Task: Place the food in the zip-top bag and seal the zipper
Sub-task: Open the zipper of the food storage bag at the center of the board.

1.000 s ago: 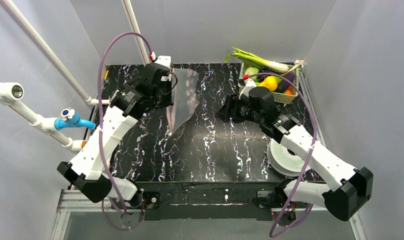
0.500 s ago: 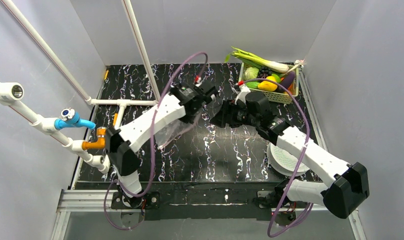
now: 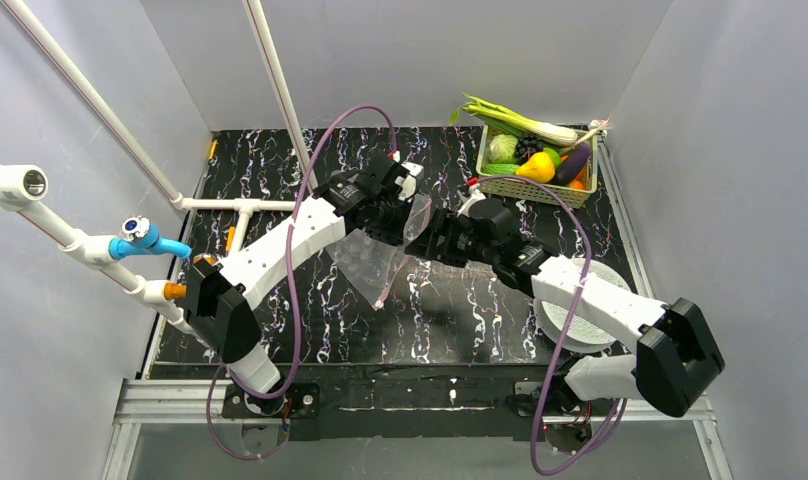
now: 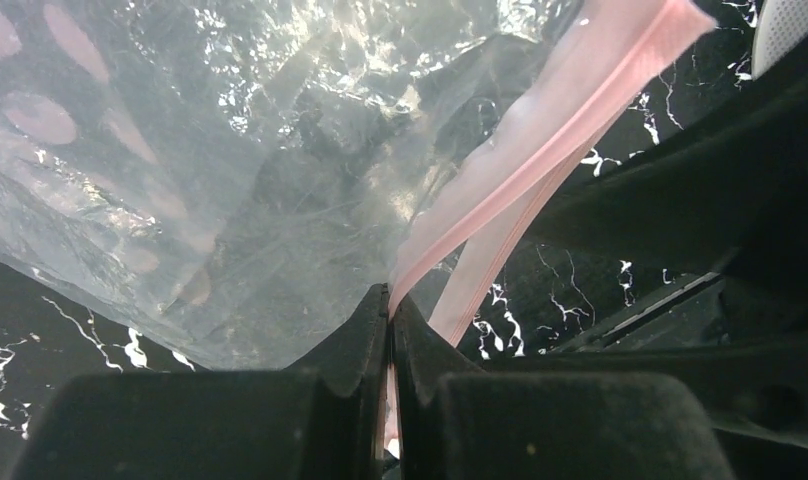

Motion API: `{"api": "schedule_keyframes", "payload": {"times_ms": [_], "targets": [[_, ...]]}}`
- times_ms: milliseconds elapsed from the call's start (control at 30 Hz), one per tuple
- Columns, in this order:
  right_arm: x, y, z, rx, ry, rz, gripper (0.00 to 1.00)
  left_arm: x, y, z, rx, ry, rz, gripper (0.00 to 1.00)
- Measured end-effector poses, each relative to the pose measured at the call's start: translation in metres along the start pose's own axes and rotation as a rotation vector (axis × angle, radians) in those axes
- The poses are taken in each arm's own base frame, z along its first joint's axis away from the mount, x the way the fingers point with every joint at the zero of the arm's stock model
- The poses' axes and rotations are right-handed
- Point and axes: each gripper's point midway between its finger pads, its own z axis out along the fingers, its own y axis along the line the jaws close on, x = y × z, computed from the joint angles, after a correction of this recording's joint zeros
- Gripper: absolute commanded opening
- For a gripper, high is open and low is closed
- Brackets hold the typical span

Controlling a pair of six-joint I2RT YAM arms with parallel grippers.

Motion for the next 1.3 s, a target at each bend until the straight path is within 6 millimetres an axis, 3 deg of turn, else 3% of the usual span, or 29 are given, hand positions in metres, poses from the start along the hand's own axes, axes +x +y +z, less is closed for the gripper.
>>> {"api": "schedule_keyframes", "payload": {"times_ms": [133,167,233,433,600,700,900,1300], "targets": [[0.002,0.004,0.021,0.023,-0.001,0.001,0.52,0.002,-0.003,0.000,0.019,0.000,-0.008,0.00],[0.003,0.004,0.024,0.028,0.002,0.003,0.38,0.002,-0.004,0.000,0.022,-0.001,-0.009,0.00],[0.006,0.002,0.029,0.037,0.014,0.005,0.01,0.000,-0.005,0.001,0.027,-0.009,-0.012,0.00],[0.010,0.005,0.033,0.016,0.031,0.003,0.01,0.000,-0.001,0.001,0.012,-0.017,0.000,0.00],[0.005,0.019,0.028,-0.041,0.031,0.035,0.01,-0.002,0.007,0.000,-0.027,-0.030,0.026,0.25],[0.004,0.020,0.027,-0.052,0.041,0.059,0.01,-0.003,0.008,-0.004,-0.033,-0.041,0.034,0.32],[0.001,0.020,0.025,-0.062,0.049,0.100,0.01,-0.006,0.008,-0.018,-0.023,-0.084,0.052,0.33],[-0.014,0.027,0.018,-0.133,0.028,0.189,0.01,-0.002,0.002,-0.016,-0.011,-0.082,0.097,0.33]]}}
